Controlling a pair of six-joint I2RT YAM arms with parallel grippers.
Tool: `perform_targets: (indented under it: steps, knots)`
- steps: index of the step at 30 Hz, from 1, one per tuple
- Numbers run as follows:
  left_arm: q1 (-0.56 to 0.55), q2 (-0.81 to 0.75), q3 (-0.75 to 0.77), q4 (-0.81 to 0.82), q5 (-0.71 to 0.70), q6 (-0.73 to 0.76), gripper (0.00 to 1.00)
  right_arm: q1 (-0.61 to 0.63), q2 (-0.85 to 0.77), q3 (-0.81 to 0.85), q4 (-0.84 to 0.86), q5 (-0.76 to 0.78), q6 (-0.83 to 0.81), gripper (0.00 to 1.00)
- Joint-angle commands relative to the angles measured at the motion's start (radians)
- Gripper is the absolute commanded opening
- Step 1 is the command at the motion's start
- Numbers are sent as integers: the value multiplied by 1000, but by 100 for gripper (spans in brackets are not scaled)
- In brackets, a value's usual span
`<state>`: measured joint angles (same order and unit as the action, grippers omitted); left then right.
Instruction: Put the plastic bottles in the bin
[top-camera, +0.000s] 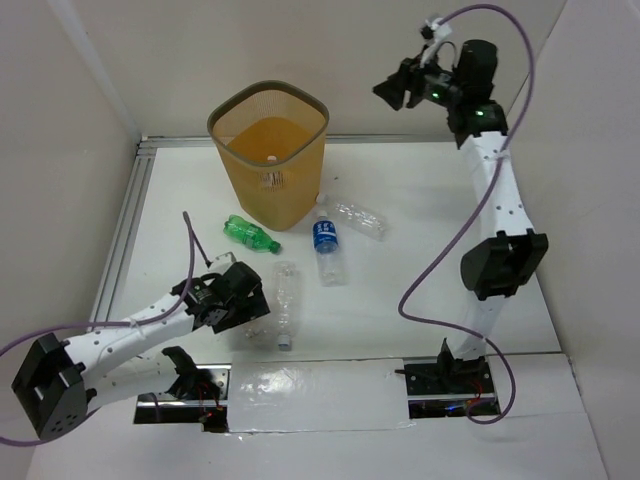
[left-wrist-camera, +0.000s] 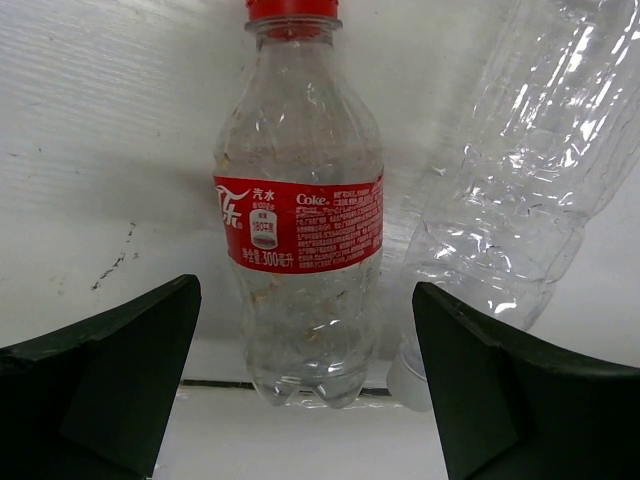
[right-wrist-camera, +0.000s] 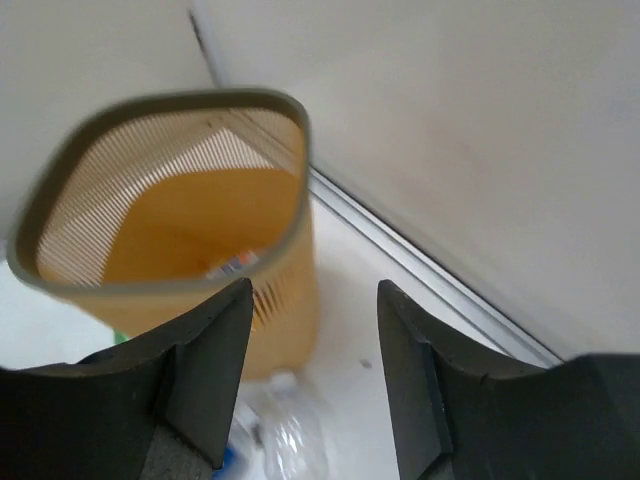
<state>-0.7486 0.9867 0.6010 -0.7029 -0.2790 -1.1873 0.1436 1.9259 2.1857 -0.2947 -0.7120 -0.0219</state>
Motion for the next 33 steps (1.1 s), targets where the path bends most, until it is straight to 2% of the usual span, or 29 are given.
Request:
perform_targets:
  steps: [1,3,5,6,7,8,9,10,11,13,14,15,20,23,27,29,33]
  knots:
    - [-37,59,-4,42,-54,-58,99,-88,-113,-108,-187,-185,-99,58]
    - [-64,93,-4,62,-68,-72,96,-111,-157,-165,-325,-214,-176,60]
    - [-87,139,-13,74,-89,-83,91,-111,-215,-275,-401,-224,-309,70]
    - [-87,151,-14,74,-100,-98,82,-111,-237,-315,-453,-202,-378,76]
    - [-103,152,-14,74,-100,-98,77,-111,-261,-361,-454,-179,-378,81]
    - [-116,161,-4,74,-112,-98,64,-93,-309,-453,-466,-134,-454,89]
    - [-117,161,-4,74,-112,-98,63,-93,-330,-495,-466,-112,-455,91]
    - [-127,147,11,74,-112,-98,53,-93,-349,-536,-466,-89,-466,93]
    - [-127,135,37,54,-129,-98,46,-84,-366,-608,-449,-49,-466,94]
    - [-138,89,74,-3,-155,-98,35,-72,-389,-668,-433,-15,-481,98]
    - [-149,70,119,-24,-175,-88,27,-72,-389,-696,-419,3,-481,99]
    - [-149,52,149,-47,-187,-87,25,-62,-389,-742,-408,41,-481,99]
    - [-159,-57,354,-98,-235,44,20,-44,-311,-791,-322,161,-472,99]
    - [-159,-66,512,-46,-255,197,19,-33,-245,-781,-313,186,-472,99]
    - [-147,1,724,170,-255,444,19,-3,-193,-767,-304,210,-440,99]
    - [-98,68,776,258,-246,512,19,10,-182,-767,-304,235,-421,99]
    - [38,211,887,428,-184,577,25,45,-182,-756,-304,278,-389,99]
